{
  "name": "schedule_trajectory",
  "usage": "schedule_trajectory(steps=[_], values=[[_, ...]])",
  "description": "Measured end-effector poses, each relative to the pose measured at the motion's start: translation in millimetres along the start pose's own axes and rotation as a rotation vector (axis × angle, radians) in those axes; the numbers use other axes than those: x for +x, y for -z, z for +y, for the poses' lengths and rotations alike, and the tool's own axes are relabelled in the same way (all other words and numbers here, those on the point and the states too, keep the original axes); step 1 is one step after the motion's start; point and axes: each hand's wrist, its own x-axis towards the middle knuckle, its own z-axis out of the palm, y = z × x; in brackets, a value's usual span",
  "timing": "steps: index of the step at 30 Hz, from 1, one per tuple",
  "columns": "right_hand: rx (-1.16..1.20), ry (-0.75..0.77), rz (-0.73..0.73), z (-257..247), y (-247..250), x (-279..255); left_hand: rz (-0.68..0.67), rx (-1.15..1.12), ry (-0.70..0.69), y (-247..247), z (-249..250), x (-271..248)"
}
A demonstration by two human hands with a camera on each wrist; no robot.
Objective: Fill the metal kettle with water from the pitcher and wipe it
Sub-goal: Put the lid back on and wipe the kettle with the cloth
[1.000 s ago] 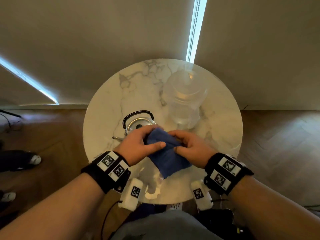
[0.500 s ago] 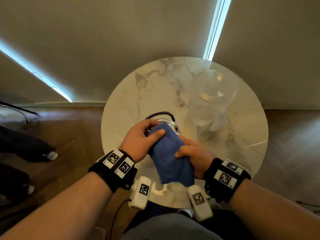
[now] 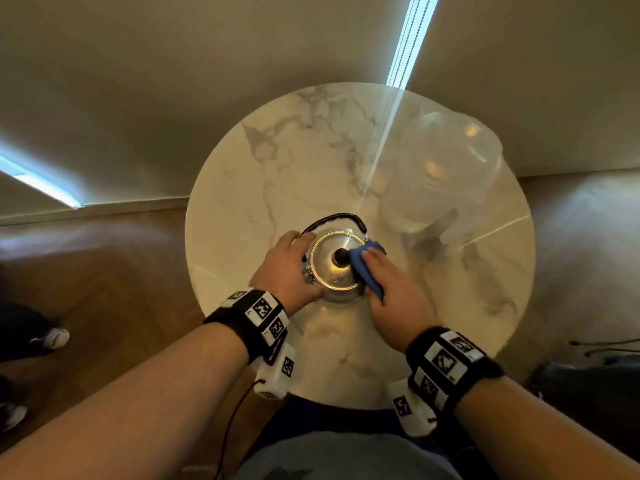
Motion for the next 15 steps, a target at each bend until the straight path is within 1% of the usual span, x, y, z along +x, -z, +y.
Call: schedule_trajectory(steps=[2, 3, 5, 7, 9, 11, 13, 15], values=[[-0.134, -0.061, -0.014, 0, -25, -7, -0.01, -0.014, -0.026, -3, -1, 3], [-0.162, -0.072, -0.011, 1, -34, -13, -0.004, -0.019, -0.035, -5, -2, 4], [-0.162, -0.056, -0.014, 5, -46, -27, 0.002, -0.008, -0.047, -6, -6, 7], [-0.176, -0.051, -0.034, 5, -46, -31, -0.006, 0.006, -0.043, -6, -9, 10], [-0.202, -0.061, -0.027, 2, -38, -17, -0.009, 0.011, -0.035, -8, -12, 13], [-0.194, -0.073, -0.02, -5, -29, 8, -0.012, 0.02, -0.032, -9, -14, 14], [-0.178, -0.11, -0.056, -16, -18, 32, -0.022, 0.029, -0.031, -10, -14, 14], [-0.172, -0.138, -0.121, -25, -9, 40, -0.028, 0.025, -0.024, -9, -15, 13]])
